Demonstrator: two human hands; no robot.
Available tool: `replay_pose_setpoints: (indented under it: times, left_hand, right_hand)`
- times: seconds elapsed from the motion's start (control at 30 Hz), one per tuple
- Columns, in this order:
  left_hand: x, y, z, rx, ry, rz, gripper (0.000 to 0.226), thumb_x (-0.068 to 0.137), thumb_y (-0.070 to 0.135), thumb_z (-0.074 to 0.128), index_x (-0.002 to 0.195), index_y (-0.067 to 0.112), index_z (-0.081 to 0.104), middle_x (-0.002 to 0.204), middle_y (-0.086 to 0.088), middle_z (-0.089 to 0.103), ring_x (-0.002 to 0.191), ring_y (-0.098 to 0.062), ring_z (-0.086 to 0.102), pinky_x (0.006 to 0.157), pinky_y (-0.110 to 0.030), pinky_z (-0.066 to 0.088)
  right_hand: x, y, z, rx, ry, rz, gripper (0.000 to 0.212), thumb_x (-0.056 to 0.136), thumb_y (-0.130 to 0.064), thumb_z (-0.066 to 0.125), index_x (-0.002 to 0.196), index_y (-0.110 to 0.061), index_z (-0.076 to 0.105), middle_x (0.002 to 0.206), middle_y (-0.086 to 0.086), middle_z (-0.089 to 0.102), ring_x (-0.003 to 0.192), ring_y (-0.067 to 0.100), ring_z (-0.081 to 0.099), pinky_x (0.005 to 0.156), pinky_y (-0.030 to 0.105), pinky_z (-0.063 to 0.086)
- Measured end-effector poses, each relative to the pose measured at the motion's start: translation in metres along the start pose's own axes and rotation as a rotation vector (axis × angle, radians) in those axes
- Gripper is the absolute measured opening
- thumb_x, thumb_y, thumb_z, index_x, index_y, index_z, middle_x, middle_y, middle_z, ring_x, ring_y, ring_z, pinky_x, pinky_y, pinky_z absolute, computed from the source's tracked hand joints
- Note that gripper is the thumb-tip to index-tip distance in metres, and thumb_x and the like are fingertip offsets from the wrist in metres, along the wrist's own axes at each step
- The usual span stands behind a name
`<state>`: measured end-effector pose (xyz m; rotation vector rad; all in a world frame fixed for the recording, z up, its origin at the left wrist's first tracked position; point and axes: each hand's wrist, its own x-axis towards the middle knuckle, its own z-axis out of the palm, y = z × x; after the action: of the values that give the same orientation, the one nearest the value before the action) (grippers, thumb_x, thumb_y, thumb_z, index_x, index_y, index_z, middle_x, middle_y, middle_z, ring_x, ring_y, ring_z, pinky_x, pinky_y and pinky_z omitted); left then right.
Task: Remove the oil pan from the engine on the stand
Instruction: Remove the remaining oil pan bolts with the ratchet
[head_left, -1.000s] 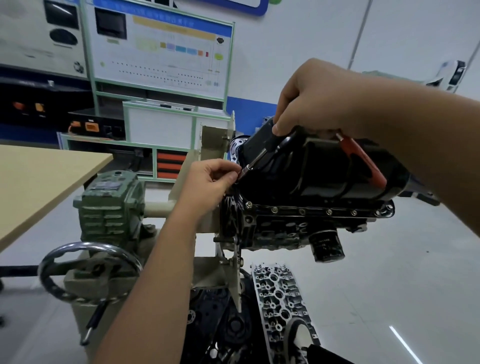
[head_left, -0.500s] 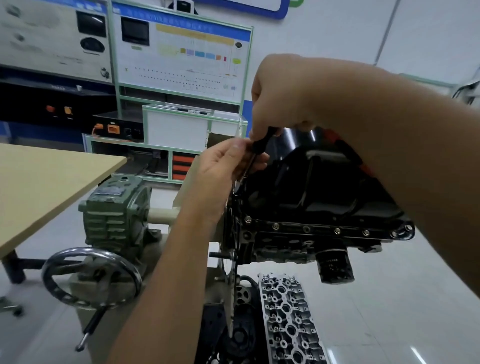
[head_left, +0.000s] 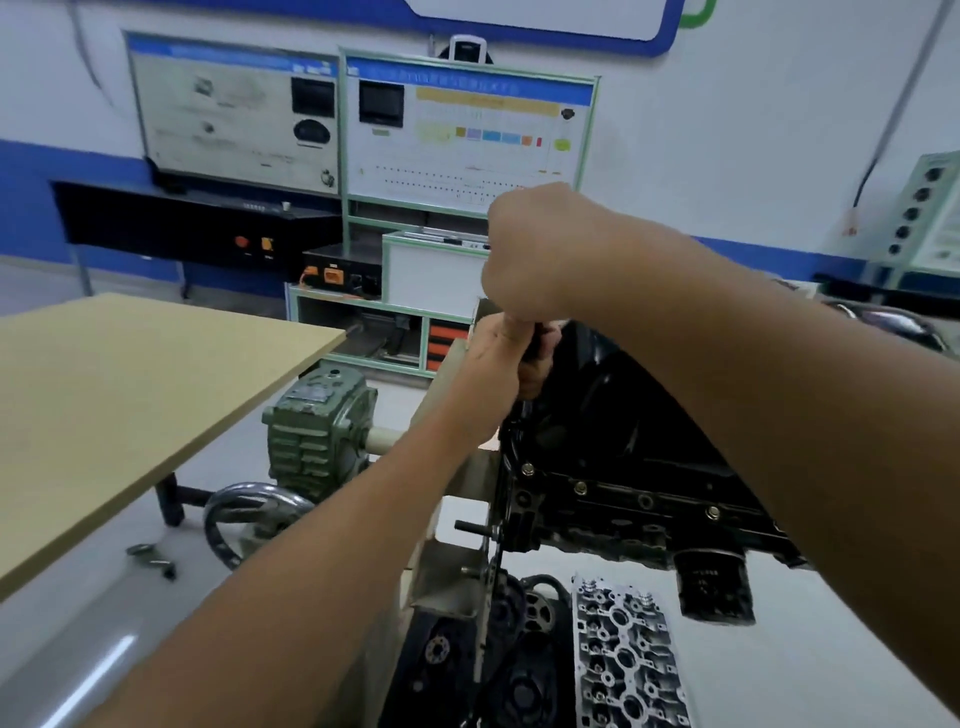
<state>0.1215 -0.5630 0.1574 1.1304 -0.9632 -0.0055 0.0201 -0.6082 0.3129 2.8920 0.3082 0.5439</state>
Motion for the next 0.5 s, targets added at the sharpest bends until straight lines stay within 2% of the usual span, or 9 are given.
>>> replay_pose_setpoints:
  times: [0.1, 0.17, 0.27, 0.33, 0.43, 0.5]
  left_hand:
    - [-0.005, 0.007, -0.001, 0.077, 0.056, -0.039, 0.045, 0.103, 0.06, 0.044, 0.068, 0.033, 0.052, 0.055, 0.012, 0.033, 0.046, -0.013, 0.02, 0.049, -0.027, 0.021]
    - [-0.013, 0.008, -0.001, 0.111, 0.044, -0.024, 0.043, 0.105, 0.055, 0.046, 0.07, 0.03, 0.051, 0.059, 0.009, 0.036, 0.051, -0.015, 0.023, 0.052, -0.032, 0.022]
    - [-0.026, 0.014, 0.0, 0.241, 0.045, -0.019, 0.037, 0.105, 0.054, 0.047, 0.082, 0.028, 0.061, 0.068, 0.007, 0.052, 0.062, -0.015, 0.044, 0.061, -0.029, 0.038]
    - [-0.029, 0.022, -0.001, 0.403, 0.012, -0.001, 0.022, 0.105, 0.043, 0.046, 0.094, 0.041, 0.065, 0.077, 0.005, 0.064, 0.074, -0.016, 0.059, 0.072, -0.028, 0.048]
    - [-0.026, 0.032, -0.004, 0.622, -0.052, -0.003, 0.017, 0.104, 0.03, 0.044, 0.104, 0.036, 0.06, 0.089, 0.001, 0.071, 0.089, -0.026, 0.066, 0.08, -0.041, 0.054]
    - [-0.027, 0.035, -0.007, 0.636, -0.022, -0.031, 0.017, 0.101, 0.024, 0.047, 0.103, 0.035, 0.059, 0.086, 0.002, 0.071, 0.092, -0.032, 0.068, 0.081, -0.048, 0.057]
  right_hand:
    - [-0.006, 0.001, 0.004, -0.028, 0.088, -0.126, 0.011, 0.103, -0.022, 0.05, 0.095, -0.014, 0.049, 0.075, 0.0, 0.044, 0.061, 0.013, 0.042, 0.048, 0.029, 0.028]
    - [-0.01, 0.009, 0.009, -0.086, 0.169, -0.263, 0.013, 0.102, -0.03, 0.051, 0.096, -0.019, 0.048, 0.076, 0.0, 0.047, 0.062, 0.018, 0.047, 0.051, 0.032, 0.036]
    - [-0.014, 0.028, 0.012, -0.074, 0.191, -0.374, 0.014, 0.102, -0.038, 0.051, 0.1, -0.025, 0.055, 0.078, -0.004, 0.054, 0.072, 0.026, 0.058, 0.065, 0.041, 0.054]
    - [-0.018, 0.042, 0.013, 0.031, 0.159, -0.344, 0.016, 0.1, -0.043, 0.055, 0.108, -0.029, 0.056, 0.08, -0.006, 0.057, 0.077, 0.025, 0.061, 0.071, 0.044, 0.056]
    - [-0.025, 0.059, 0.015, 0.22, 0.117, -0.257, 0.033, 0.095, -0.053, 0.063, 0.119, -0.031, 0.054, 0.084, -0.009, 0.059, 0.076, 0.013, 0.059, 0.066, 0.038, 0.051]
    - [-0.032, 0.067, 0.012, 0.261, 0.12, -0.18, 0.036, 0.095, -0.054, 0.065, 0.118, -0.029, 0.053, 0.087, -0.01, 0.054, 0.078, 0.009, 0.055, 0.06, 0.03, 0.041]
